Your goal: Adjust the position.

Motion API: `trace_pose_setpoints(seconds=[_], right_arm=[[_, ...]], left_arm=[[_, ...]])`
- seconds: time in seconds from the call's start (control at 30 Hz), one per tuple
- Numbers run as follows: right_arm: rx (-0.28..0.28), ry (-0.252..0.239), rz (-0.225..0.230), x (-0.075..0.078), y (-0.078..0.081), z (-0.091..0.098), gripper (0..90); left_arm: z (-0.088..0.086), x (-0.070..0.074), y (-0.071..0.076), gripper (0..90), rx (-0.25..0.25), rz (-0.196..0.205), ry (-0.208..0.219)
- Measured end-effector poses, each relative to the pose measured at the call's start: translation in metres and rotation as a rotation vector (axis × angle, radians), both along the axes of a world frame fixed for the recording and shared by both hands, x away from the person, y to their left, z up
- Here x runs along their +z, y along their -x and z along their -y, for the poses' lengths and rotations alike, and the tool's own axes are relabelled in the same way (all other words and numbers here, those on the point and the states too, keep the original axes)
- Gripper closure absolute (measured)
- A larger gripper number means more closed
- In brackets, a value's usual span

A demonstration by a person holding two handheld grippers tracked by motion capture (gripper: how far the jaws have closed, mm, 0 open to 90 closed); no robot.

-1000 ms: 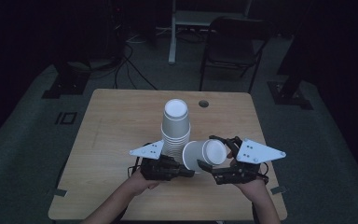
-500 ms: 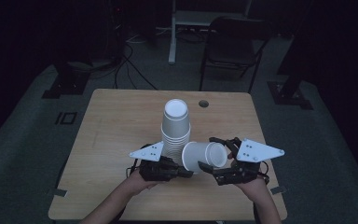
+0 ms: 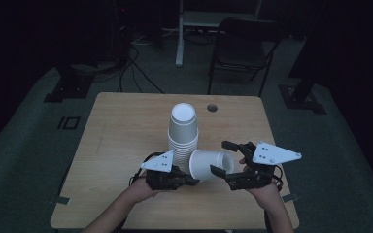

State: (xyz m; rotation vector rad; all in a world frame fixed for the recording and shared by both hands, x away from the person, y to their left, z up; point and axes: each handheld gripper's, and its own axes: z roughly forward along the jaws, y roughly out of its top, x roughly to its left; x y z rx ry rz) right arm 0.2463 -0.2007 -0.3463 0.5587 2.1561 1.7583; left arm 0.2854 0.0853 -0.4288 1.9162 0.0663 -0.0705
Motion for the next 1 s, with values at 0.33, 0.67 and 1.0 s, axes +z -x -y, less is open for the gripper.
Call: trace_pose_setpoints(seconds=[0.33, 0.67, 1.0], right_arm=[[-0.005, 0.035, -0.035, -0.004, 0.000, 0.001, 19.3], [0.039, 0.256, -0.133, -0.025, -0.002, -0.011, 18.8], [0.064, 0.632, -0.217, -0.058, -0.009, -0.040, 17.9]], left_arm=[[0.004, -0.002, 0.011, 87.9, -0.009, 0.112, -0.207], [0.001, -0.010, 0.014, 87.8, 0.002, 0.185, -0.387], [0.010, -0.017, 0.020, 87.8, -0.022, 0.253, -0.538]])
